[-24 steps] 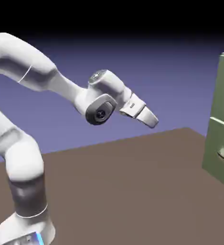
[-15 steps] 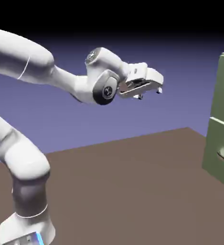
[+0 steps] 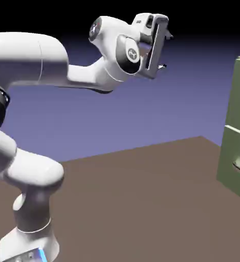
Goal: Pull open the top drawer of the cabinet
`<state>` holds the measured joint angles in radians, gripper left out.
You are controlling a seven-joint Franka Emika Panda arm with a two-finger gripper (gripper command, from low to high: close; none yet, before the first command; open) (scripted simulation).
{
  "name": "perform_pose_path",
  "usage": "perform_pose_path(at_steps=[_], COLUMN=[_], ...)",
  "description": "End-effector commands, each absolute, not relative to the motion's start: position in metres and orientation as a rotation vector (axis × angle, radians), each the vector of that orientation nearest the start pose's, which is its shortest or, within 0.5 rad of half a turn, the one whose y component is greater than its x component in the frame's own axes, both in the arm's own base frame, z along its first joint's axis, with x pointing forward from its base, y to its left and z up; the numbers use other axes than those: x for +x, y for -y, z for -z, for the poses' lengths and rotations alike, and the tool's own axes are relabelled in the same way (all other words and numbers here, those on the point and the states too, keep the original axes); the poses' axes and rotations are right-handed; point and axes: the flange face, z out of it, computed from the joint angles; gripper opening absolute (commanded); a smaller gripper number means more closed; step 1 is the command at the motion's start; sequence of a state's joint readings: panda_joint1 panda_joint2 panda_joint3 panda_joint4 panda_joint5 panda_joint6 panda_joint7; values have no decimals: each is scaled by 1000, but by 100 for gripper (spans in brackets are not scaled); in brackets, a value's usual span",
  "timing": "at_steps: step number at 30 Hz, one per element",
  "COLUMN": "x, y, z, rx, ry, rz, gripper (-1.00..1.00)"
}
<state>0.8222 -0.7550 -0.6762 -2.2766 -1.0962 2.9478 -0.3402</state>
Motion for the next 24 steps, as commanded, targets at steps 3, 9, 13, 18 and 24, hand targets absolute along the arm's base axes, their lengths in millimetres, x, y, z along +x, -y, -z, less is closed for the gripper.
perform_pose_path(at_steps=[3, 9, 13, 18, 24], x=[416, 444, 470, 510, 566], y=[6, 36, 55, 74, 87], z=[-711, -718, -711, -690, -647], rx=[-2317, -2110, -1930, -1616, -1023], ry=[1963, 2583, 3032, 3628, 4307], rz=[2239, 2298, 2228, 1960, 1296], gripper=[0, 0, 0, 0, 0])
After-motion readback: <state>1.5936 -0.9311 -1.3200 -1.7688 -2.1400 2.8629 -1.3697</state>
